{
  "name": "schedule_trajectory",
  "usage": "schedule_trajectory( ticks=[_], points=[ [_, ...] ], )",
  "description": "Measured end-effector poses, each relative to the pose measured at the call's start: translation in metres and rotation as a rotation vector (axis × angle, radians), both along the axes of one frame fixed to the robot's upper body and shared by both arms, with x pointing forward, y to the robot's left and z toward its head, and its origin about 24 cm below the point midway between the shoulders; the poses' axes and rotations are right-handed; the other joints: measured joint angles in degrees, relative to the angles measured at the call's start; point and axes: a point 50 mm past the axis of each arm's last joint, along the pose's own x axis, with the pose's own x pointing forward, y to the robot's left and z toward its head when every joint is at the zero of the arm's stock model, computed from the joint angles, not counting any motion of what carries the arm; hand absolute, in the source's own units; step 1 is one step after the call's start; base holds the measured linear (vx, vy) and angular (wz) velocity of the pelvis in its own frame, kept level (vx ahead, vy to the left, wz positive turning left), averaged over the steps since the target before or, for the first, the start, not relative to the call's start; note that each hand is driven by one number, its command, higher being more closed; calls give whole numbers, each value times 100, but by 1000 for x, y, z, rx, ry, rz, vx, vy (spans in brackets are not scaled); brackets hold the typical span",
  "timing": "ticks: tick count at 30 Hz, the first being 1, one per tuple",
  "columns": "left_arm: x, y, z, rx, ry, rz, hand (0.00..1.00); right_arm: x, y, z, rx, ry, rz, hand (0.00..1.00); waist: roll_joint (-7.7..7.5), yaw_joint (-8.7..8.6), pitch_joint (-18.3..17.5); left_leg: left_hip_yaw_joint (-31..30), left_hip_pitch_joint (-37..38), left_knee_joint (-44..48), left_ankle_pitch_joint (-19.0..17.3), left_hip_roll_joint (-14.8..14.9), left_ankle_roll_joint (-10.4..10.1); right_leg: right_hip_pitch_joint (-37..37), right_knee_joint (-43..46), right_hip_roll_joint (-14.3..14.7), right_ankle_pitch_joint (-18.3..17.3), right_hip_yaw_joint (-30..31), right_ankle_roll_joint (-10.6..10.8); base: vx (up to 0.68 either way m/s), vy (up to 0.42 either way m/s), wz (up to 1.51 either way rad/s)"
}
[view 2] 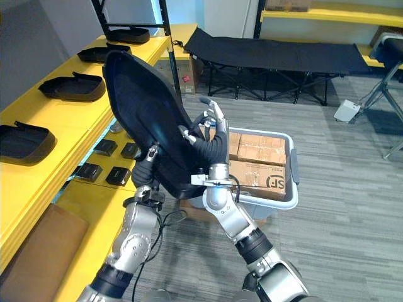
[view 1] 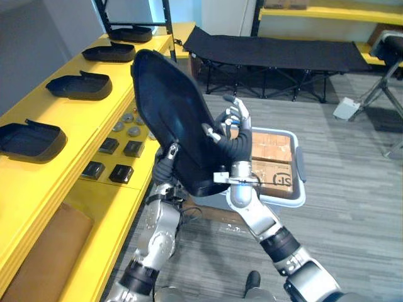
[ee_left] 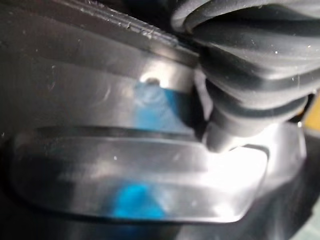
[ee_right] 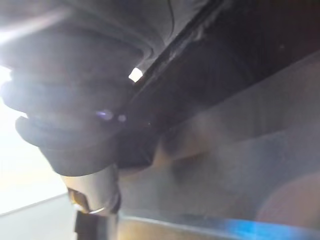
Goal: Walk over and take plastic housings, then place them on the shelf
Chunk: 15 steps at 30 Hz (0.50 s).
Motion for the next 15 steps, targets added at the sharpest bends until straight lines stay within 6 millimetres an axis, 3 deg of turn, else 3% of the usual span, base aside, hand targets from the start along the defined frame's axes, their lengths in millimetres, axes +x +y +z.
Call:
schedule_trajectory(
  ticks=[5, 8, 9, 12, 15],
  points=[
    [-17, 51, 17, 255, -64, 378, 100, -13, -4, -14, 20, 102, 204, 0, -23, 102, -71, -60, 1, -110, 63, 4, -11, 11, 0, 11, -2, -85, 50, 20, 22, 9],
    [-33, 84, 20, 353, -51, 646, 100, -25, -39, -18, 104, 108, 205, 0, -57, 168, -94, -67, 0, -132, 64, -3, -9, 11, 0, 9, 4, -83, 77, 33, 46, 3],
    [-41, 94, 15, 394, -16, 732, 100, -30, -60, -17, 177, 93, 177, 0, -78, 166, -124, -65, 2, -150, 64, -7, -9, 8, 0, 7, -6, -79, 96, 34, 42, 1],
    [-63, 109, 2, 517, 79, 921, 100, -48, -111, -17, 335, 30, 100, 0, -131, 139, -262, -18, 7, -200, 59, -9, -3, -38, 0, 7, -23, -41, 121, 39, 40, -4],
    [-76, 121, 0, 631, 107, 1071, 100, -63, -140, -23, 395, 9, 42, 0, -130, 2, -295, 52, 21, -197, 40, -11, 10, -77, -1, 10, -24, 47, 126, 1, 33, -11]
  ],
)
